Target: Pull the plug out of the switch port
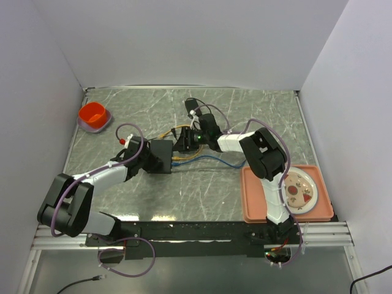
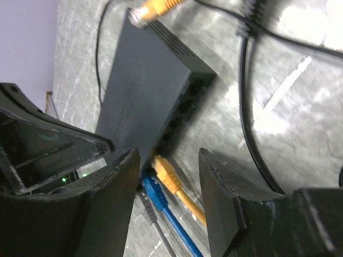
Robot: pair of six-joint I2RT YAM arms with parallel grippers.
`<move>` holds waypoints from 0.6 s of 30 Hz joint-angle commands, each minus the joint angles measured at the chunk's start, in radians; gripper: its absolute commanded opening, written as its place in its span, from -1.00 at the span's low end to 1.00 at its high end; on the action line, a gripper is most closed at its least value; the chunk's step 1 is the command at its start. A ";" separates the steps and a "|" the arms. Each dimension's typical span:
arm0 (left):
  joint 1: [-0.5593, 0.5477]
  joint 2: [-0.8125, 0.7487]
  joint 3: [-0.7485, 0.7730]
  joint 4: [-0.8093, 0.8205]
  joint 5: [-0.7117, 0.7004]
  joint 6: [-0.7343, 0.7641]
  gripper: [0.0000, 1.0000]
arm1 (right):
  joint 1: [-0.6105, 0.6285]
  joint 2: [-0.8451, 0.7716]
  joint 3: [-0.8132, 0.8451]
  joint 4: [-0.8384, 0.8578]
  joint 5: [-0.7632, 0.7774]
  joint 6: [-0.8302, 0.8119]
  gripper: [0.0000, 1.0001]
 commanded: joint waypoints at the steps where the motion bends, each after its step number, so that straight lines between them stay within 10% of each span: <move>1: 0.003 -0.004 -0.007 0.012 0.013 -0.022 -0.98 | -0.007 0.039 0.047 0.050 -0.030 0.003 0.11; 18: 0.003 0.002 -0.002 0.012 0.013 -0.030 -0.98 | 0.008 0.046 -0.026 0.048 -0.061 -0.050 0.07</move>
